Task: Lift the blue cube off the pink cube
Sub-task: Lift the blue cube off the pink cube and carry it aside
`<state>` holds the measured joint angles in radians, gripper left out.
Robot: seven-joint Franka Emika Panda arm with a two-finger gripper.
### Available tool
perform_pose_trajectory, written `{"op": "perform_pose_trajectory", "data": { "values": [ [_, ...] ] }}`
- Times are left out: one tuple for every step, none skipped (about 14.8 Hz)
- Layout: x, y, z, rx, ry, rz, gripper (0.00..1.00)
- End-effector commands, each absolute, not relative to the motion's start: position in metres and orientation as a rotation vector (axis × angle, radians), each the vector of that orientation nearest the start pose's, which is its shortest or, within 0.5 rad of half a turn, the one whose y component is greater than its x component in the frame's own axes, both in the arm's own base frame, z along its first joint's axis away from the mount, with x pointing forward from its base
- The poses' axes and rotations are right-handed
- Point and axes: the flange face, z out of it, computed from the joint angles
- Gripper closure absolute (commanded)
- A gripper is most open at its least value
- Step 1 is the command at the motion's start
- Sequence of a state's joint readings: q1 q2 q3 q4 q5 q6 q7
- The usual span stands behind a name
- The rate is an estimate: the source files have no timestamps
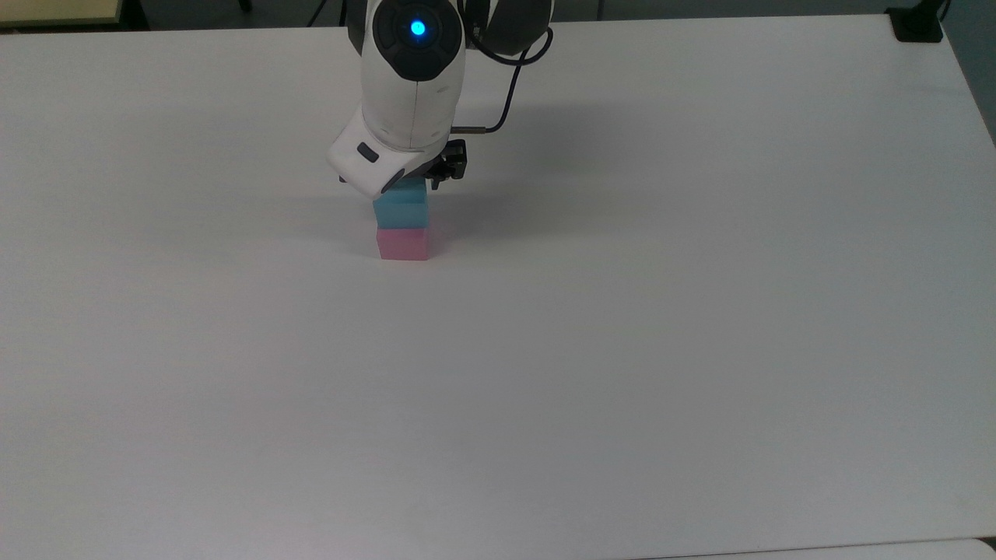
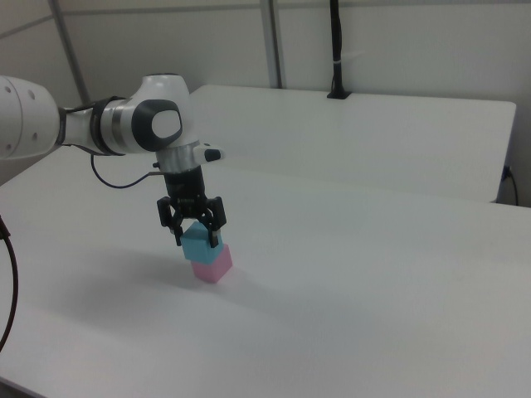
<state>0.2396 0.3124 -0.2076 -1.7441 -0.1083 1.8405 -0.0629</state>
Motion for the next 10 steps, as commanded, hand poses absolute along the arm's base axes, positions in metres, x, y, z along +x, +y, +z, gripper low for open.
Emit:
{"op": "perform_pose_trajectory", "data": {
  "values": [
    [0.613, 0.028, 0.387, -3.288, -0.212, 0.300, 0.48],
    [0.611, 0.030, 0.395, -3.284, -0.205, 0.286, 0.49],
    [0.608, 0.032, 0.411, -3.278, -0.198, 0.250, 0.49],
    [0.604, 0.035, 0.430, -3.273, -0.201, 0.207, 0.49],
    [0.597, 0.044, 0.444, -3.267, -0.216, 0.202, 0.49],
    [0.587, 0.066, 0.457, -3.243, -0.256, 0.218, 0.49],
    [0.580, 0.088, 0.460, -3.226, -0.276, 0.225, 0.49],
    [0.568, 0.127, 0.450, -3.222, -0.319, 0.272, 0.49],
    [0.555, 0.162, 0.434, -3.224, -0.357, 0.317, 0.48],
    [0.544, 0.185, 0.422, -3.230, -0.377, 0.343, 0.47]
  ]
}}
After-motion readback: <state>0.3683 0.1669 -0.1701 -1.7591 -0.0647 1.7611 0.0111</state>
